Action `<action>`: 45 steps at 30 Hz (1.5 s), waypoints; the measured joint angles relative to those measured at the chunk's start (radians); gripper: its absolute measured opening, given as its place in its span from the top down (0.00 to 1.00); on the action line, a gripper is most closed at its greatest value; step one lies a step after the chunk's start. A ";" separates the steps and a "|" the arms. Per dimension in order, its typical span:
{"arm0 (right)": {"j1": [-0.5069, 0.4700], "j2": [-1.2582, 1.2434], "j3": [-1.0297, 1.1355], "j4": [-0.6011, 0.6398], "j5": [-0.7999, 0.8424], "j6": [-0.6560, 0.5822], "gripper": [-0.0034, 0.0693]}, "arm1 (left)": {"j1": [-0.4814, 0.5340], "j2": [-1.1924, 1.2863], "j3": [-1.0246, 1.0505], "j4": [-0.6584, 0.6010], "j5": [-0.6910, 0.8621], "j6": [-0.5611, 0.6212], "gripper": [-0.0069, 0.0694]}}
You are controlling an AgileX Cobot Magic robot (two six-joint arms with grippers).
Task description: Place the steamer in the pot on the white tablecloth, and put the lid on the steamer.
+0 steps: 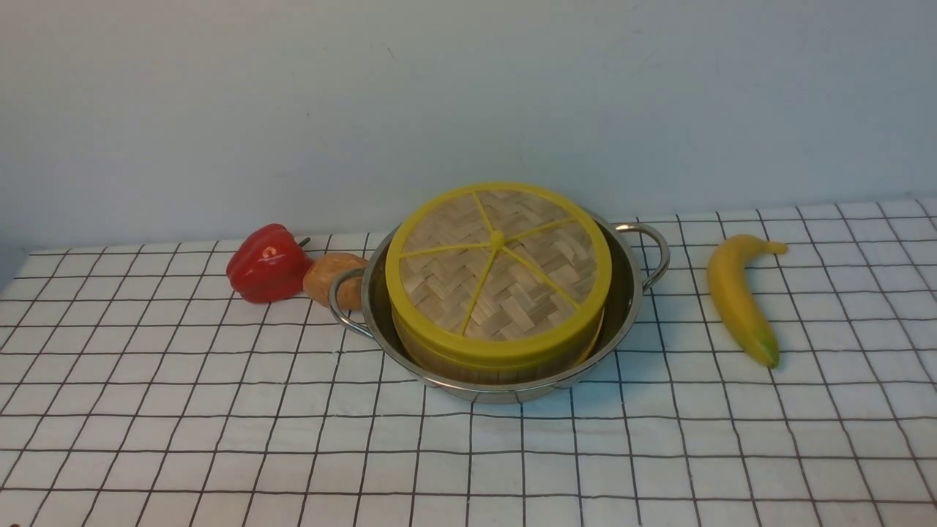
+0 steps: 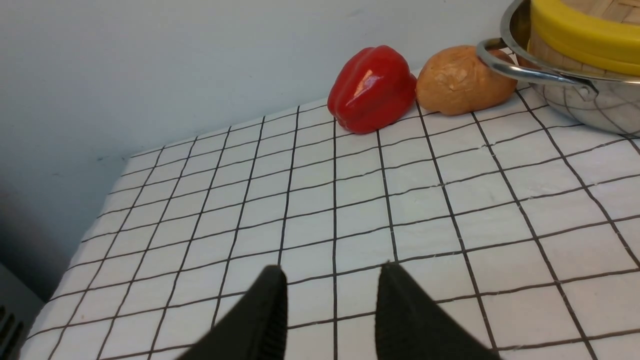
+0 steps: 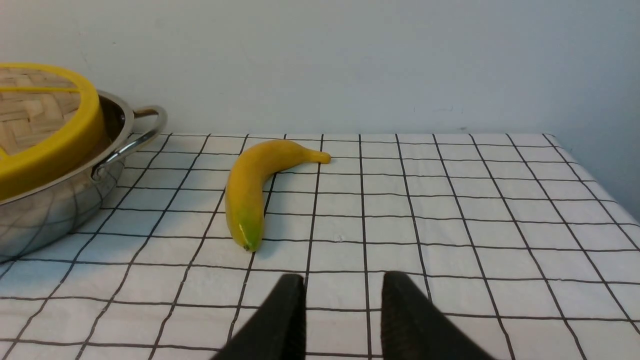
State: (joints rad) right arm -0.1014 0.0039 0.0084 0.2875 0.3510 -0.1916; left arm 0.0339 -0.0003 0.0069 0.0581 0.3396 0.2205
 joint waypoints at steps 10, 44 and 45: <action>0.000 0.000 0.000 0.000 0.000 0.017 0.62 | 0.000 0.000 0.000 0.000 0.000 0.000 0.59; 0.000 0.000 0.000 0.002 0.000 0.024 0.62 | 0.000 0.000 0.000 0.000 0.000 0.000 0.59; 0.000 0.000 0.000 0.002 0.000 0.024 0.62 | 0.000 0.000 0.000 0.000 0.000 0.000 0.59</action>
State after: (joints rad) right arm -0.1014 0.0039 0.0084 0.2896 0.3510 -0.1680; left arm 0.0339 -0.0003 0.0069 0.0581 0.3396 0.2205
